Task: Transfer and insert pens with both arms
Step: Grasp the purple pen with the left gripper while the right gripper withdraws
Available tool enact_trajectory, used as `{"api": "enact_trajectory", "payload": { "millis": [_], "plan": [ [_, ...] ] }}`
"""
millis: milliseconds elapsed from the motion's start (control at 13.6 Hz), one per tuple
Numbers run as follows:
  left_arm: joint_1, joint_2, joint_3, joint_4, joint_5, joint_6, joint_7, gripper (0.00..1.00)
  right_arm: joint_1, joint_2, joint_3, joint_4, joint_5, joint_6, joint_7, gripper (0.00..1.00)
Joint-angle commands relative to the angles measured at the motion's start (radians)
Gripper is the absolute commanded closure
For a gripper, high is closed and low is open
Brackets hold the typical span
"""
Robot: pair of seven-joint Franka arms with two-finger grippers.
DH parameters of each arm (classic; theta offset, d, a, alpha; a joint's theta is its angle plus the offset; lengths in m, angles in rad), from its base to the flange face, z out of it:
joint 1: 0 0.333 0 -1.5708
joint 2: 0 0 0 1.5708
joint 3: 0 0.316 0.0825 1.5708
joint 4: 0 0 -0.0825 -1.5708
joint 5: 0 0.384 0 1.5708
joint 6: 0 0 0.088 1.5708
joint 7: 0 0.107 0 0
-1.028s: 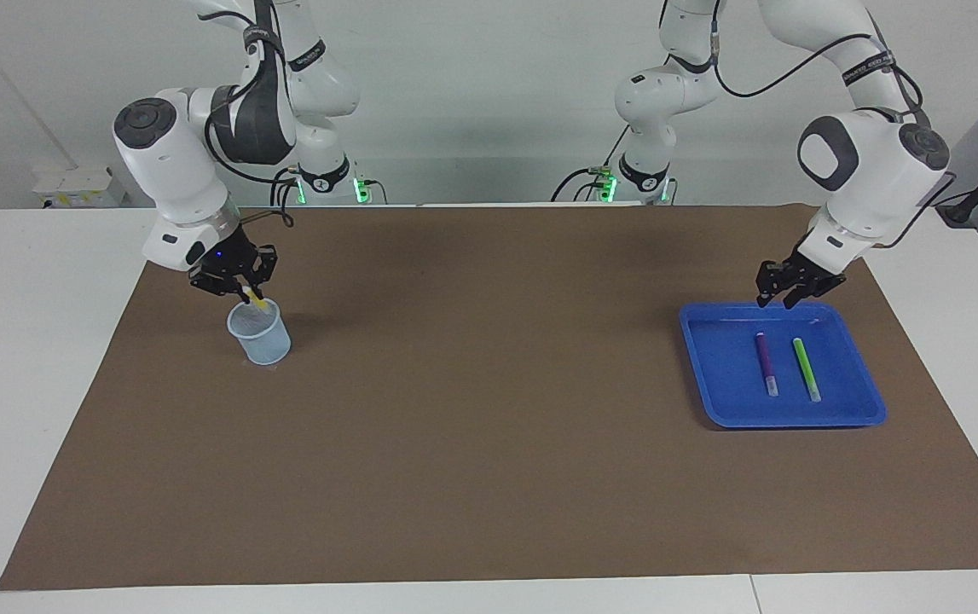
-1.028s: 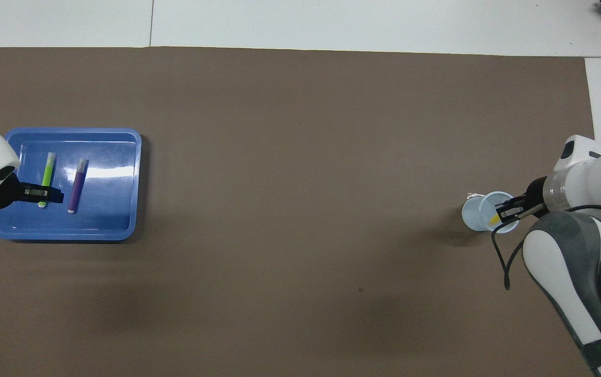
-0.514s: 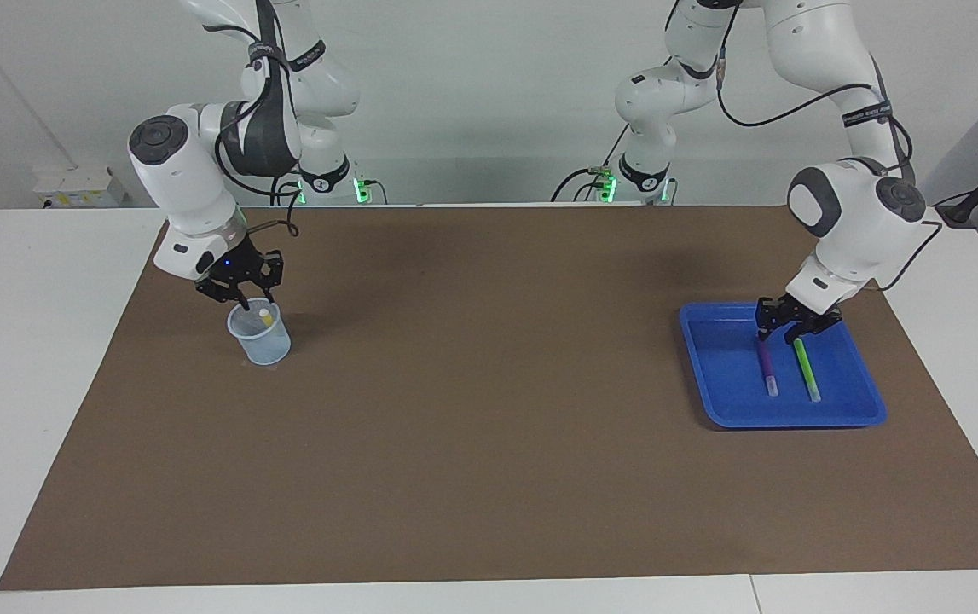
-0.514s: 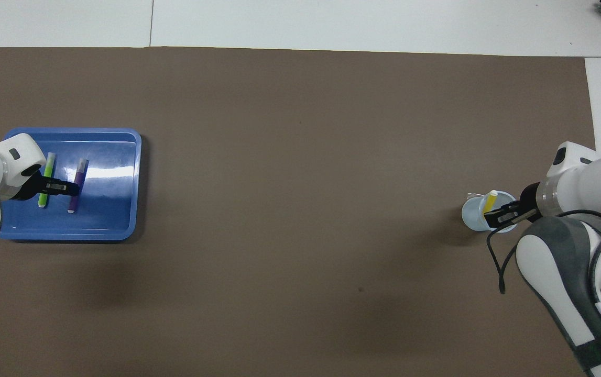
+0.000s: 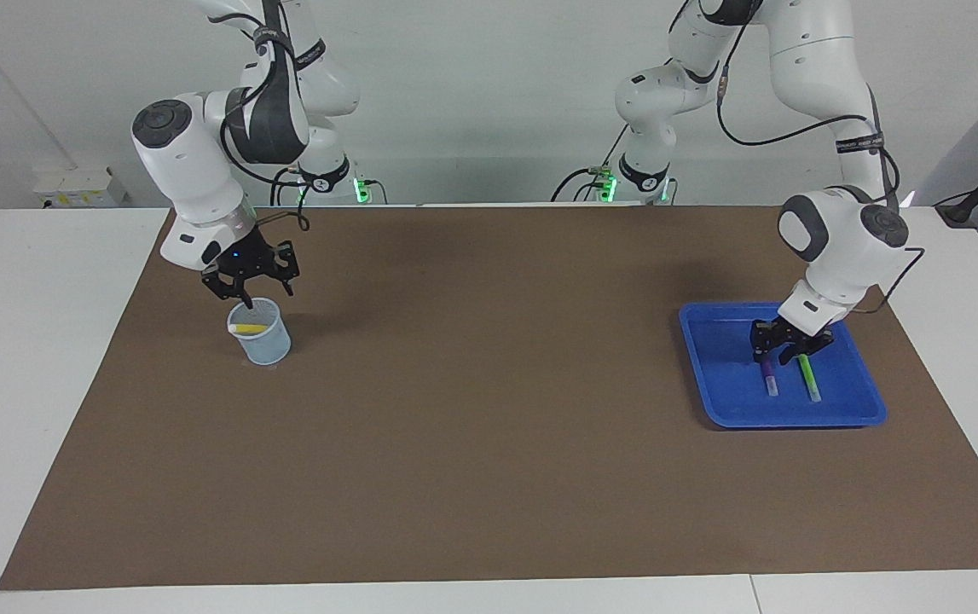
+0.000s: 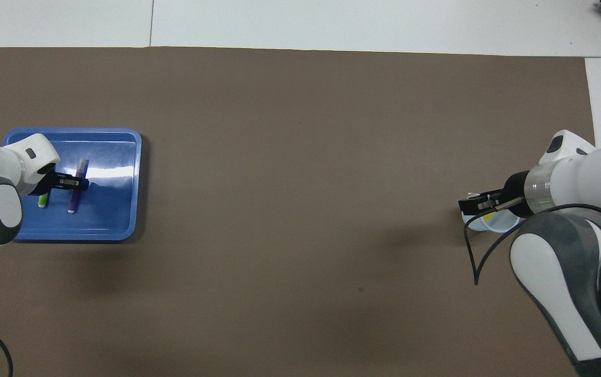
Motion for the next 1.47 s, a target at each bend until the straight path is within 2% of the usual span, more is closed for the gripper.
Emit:
{"api": "enact_trajectory", "payload": {
  "millis": [0, 73, 147, 220, 294, 514, 808, 1028, 1175, 1395],
  "plan": [
    [-0.007, 0.033, 0.002, -0.002, 0.018, 0.068, 0.003, 0.51, 0.039, 0.0, 0.004, 0.052, 0.071, -0.022, 0.158, 0.26],
    [-0.007, 0.034, 0.002, -0.003, 0.018, 0.071, 0.003, 0.64, 0.054, 0.003, 0.004, 0.066, 0.105, -0.015, 0.201, 0.25],
    [-0.009, 0.034, 0.002, -0.006, 0.018, 0.071, 0.003, 0.82, 0.057, 0.004, 0.006, 0.072, 0.151, -0.007, 0.243, 0.23],
    [-0.01, 0.034, 0.002, -0.006, 0.018, 0.07, 0.003, 1.0, 0.057, 0.006, 0.008, 0.073, 0.204, -0.001, 0.284, 0.16],
    [-0.01, 0.034, 0.002, -0.006, 0.018, 0.064, 0.003, 1.0, 0.069, 0.009, 0.008, 0.081, 0.251, 0.001, 0.318, 0.0],
    [-0.009, 0.034, 0.002, 0.015, 0.017, 0.003, -0.001, 1.0, 0.099, 0.023, 0.008, 0.087, 0.283, 0.098, 0.387, 0.0],
    [-0.035, 0.027, -0.003, 0.165, 0.015, -0.256, -0.131, 1.0, 0.163, 0.043, 0.008, 0.087, 0.315, 0.25, 0.519, 0.0],
    [-0.096, -0.007, -0.008, 0.239, 0.005, -0.428, -0.36, 1.0, 0.184, 0.047, 0.008, 0.095, 0.418, 0.298, 0.597, 0.0],
    [-0.124, -0.042, -0.035, 0.283, -0.05, -0.543, -0.559, 1.0, 0.207, 0.058, 0.008, 0.106, 0.429, 0.339, 0.652, 0.0],
    [-0.139, -0.093, -0.09, 0.287, -0.153, -0.611, -0.882, 1.0, 0.272, 0.06, 0.008, 0.106, 0.43, 0.384, 0.709, 0.0]
  ]
}}
